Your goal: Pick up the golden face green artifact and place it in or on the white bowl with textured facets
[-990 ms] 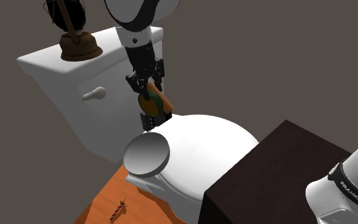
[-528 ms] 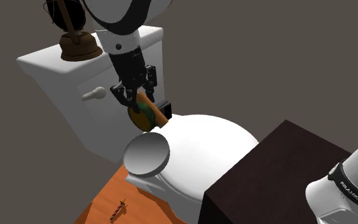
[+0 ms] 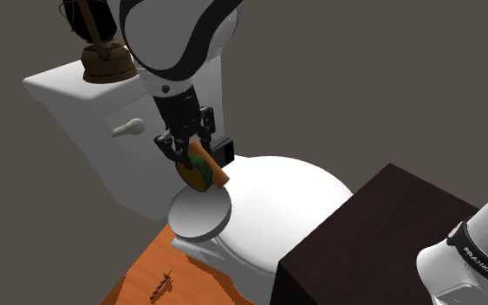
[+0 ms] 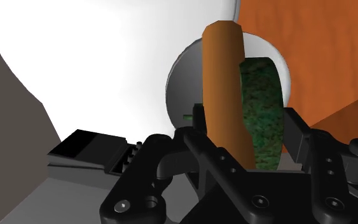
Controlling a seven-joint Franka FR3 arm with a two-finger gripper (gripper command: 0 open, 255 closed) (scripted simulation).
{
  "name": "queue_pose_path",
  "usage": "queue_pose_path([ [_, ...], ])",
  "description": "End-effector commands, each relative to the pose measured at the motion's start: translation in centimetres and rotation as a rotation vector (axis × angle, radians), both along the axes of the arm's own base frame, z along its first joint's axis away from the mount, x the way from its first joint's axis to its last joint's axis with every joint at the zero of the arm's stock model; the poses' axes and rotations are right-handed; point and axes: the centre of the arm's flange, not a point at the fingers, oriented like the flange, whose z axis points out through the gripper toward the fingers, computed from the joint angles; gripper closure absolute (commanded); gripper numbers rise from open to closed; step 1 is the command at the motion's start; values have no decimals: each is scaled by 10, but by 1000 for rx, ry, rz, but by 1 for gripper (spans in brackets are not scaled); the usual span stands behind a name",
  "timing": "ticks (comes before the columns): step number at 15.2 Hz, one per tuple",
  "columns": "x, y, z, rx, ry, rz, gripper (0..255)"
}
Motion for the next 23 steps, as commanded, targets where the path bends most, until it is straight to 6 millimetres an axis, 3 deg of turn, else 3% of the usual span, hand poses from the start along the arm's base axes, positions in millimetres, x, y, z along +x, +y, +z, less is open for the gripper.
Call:
queue_pose_path([
  [1, 0, 0, -10, 0, -1, 0, 255],
  [12, 0, 0, -72, 0, -1, 0, 255],
  [20, 0, 0, -72, 0, -1, 0, 255],
  [21, 0, 0, -72, 0, -1, 0, 0],
  [23, 0, 0, -72, 0, -1, 0, 0],
])
